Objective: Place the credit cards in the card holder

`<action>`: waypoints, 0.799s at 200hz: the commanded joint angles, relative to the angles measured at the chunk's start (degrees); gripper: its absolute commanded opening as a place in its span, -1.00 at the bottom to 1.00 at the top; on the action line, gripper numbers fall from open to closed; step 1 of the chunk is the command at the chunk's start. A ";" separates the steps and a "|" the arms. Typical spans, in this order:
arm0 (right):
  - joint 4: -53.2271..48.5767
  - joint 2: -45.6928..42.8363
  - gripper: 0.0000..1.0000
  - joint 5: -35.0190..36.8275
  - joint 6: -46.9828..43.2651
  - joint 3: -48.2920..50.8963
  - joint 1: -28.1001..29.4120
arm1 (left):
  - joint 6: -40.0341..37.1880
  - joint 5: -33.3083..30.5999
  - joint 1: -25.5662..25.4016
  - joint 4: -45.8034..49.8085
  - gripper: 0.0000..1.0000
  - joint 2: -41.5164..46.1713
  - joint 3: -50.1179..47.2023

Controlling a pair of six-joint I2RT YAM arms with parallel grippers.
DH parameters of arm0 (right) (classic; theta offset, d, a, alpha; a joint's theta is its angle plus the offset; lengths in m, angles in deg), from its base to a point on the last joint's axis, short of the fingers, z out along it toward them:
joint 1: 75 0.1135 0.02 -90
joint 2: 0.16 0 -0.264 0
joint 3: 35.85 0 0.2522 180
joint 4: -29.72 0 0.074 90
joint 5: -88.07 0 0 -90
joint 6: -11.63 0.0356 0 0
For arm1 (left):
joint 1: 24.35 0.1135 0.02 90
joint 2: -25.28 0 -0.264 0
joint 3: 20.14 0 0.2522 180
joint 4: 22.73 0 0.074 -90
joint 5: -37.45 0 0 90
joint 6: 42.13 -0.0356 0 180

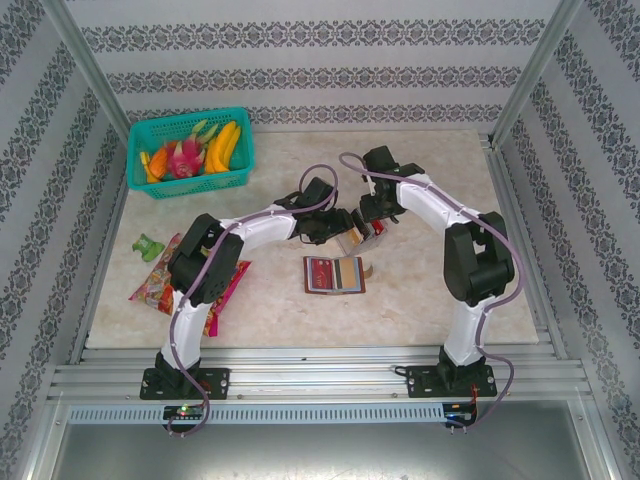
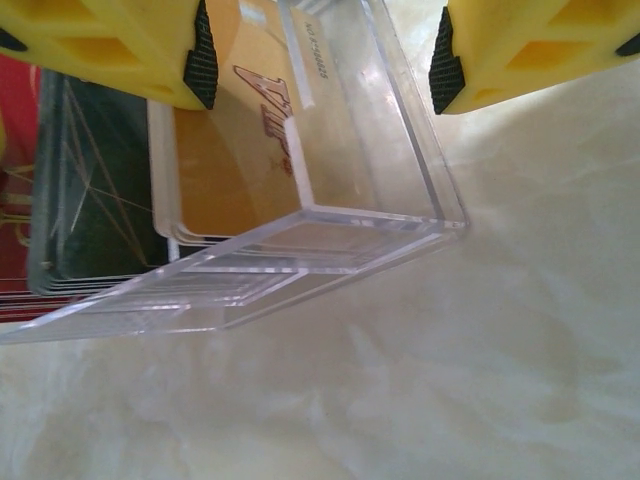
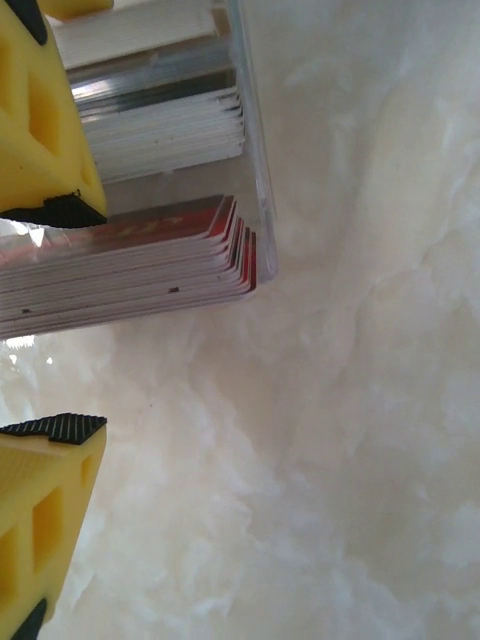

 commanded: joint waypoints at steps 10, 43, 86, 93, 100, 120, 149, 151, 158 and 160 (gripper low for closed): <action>-1.62 2.13 0.08 6.18 -1.26 -1.97 0.95 | 1.35 0.86 0.86 0.52 0.21 -2.00 0.79; -2.14 3.64 0.06 8.51 -1.31 -2.76 1.50 | 2.10 1.43 0.86 -0.37 0.19 -2.78 0.04; -2.61 3.21 0.00 12.92 -1.87 -3.13 3.17 | 2.16 1.40 0.86 -0.87 0.18 -2.41 -1.18; -2.26 2.71 -0.01 13.22 -2.05 -2.84 3.32 | 2.28 1.50 0.86 -1.33 0.18 -2.18 -1.45; -2.02 2.18 -0.02 13.61 -2.10 -2.70 3.63 | 2.30 1.68 0.86 -1.74 0.18 -1.97 -1.71; -1.53 0.78 -0.06 14.01 -2.07 -2.25 3.76 | 2.21 1.58 0.86 -2.21 0.18 -1.42 -1.95; -1.49 -0.47 -0.12 14.67 -2.16 -1.73 3.85 | 1.95 1.56 0.86 -1.75 0.18 -1.43 -1.73; -1.39 -0.56 -0.12 14.71 -2.13 -1.68 3.85 | 1.89 1.60 0.86 -1.81 0.18 -1.40 -1.73; -1.15 -0.76 -0.13 14.81 -2.13 -1.43 3.85 | 1.97 1.57 0.86 -1.82 0.18 -1.38 -1.93; -1.10 -0.83 -0.13 14.81 -2.12 -1.30 3.85 | 1.99 1.58 0.86 -1.83 0.18 -1.36 -1.98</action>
